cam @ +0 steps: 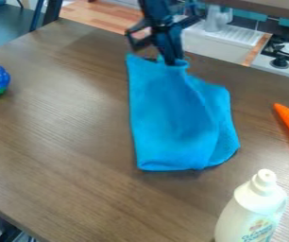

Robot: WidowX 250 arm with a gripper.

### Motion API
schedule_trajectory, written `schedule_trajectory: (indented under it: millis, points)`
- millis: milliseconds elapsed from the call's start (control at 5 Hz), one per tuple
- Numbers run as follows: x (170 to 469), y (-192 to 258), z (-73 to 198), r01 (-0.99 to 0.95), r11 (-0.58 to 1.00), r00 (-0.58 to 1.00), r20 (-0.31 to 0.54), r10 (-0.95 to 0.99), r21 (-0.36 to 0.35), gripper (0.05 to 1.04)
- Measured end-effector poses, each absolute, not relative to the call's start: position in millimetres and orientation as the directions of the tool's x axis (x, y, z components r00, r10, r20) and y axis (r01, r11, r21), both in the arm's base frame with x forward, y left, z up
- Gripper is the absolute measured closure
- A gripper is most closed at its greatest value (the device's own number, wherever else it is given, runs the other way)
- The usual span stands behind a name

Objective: Déplier le tissu de haut droite vers le bas gauche

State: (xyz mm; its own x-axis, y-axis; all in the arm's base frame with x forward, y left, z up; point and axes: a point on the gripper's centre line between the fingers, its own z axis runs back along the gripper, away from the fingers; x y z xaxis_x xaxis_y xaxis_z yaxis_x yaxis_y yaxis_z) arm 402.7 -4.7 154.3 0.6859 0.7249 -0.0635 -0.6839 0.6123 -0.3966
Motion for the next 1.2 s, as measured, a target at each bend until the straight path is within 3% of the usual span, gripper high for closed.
schedule_trajectory:
  millis: [400, 800, 1200]
  points:
    - [375, 50, 156, -0.694, 0.615, 0.686, -0.084, 0.723, -0.374, 1.035]
    - [357, 78, 163, -0.574, 0.735, 0.786, 0.011, 0.619, -0.362, 1.035]
    - [345, 91, 152, -0.438, 0.835, 0.873, 0.062, 0.483, -0.334, 1.035]
